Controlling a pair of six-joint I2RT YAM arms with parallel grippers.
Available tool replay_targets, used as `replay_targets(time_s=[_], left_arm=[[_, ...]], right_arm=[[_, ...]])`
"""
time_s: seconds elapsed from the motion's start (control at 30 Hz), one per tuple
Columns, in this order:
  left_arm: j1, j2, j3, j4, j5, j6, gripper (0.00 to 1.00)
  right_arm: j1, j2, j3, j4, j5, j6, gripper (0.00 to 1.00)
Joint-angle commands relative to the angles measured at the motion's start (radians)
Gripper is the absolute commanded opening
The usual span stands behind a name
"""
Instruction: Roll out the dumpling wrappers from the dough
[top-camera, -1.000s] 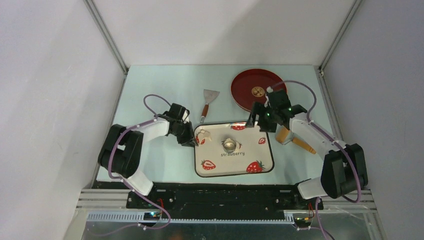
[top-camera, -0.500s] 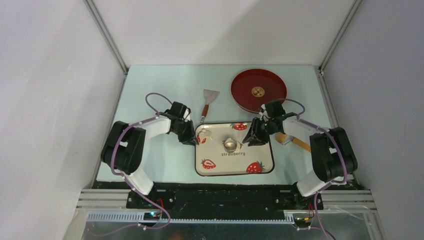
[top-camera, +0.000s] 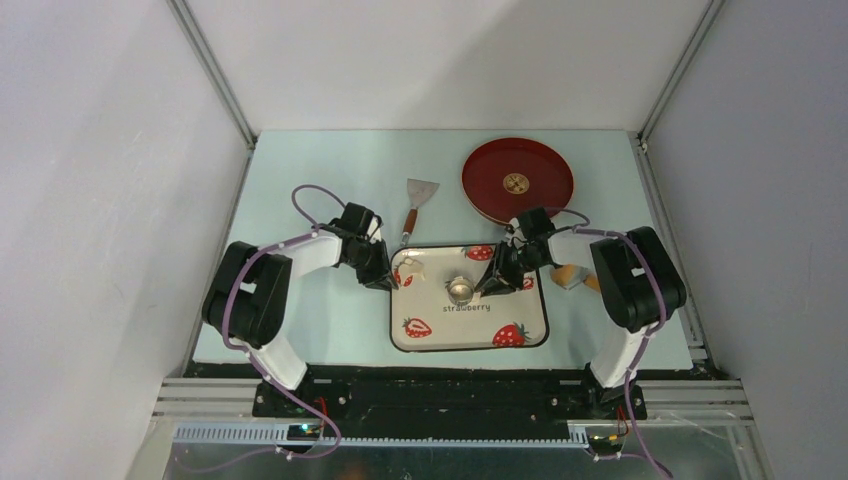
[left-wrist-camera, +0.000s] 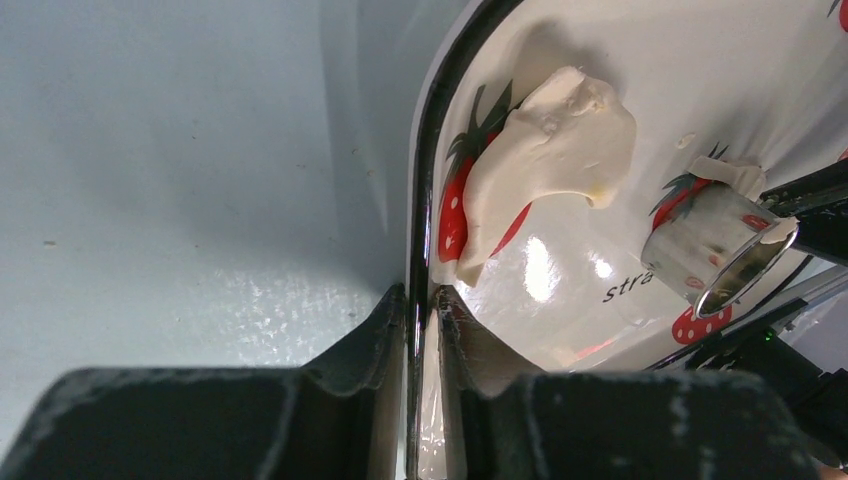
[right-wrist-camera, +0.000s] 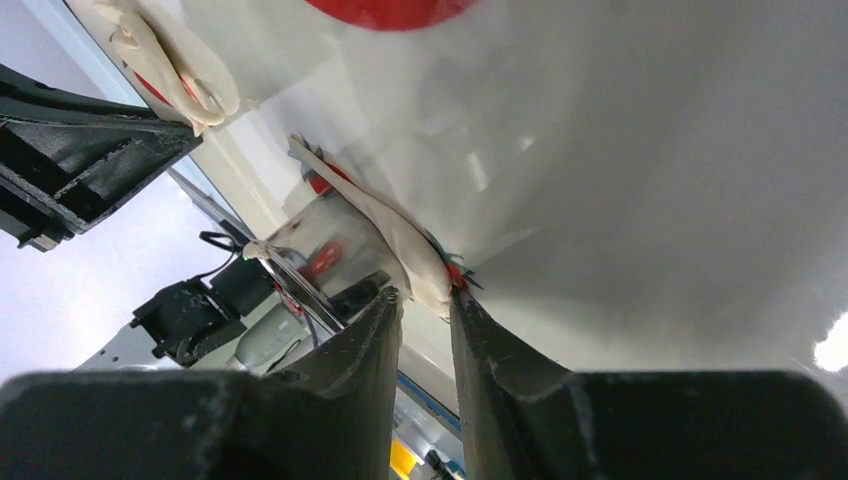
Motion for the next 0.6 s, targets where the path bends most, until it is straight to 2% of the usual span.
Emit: replay_targets(time_s=[0.0, 0.07, 0.3, 0.57], left_arm=[[-0.007, 0.002, 0.011, 0.021, 0.011, 0.025, 0.2], [-0.007, 0.002, 0.013, 0.021, 0.016, 0.025, 0.2], [-0.007, 0.006, 0.016, 0.021, 0.024, 0.023, 0.18], [-0.007, 0.008, 0.017, 0.021, 0.025, 0.026, 0.17]], right_arm=[[0.019, 0.072, 0.04, 0.006, 0.061, 0.003, 0.29], [0.023, 0.091, 0.052, -0.004, 0.068, 0.002, 0.25], [0.023, 0.082, 0.056, -0.01, 0.074, -0.01, 0.01], [0.016, 0.02, 0.055, 0.028, 0.028, -0.009, 0.0]])
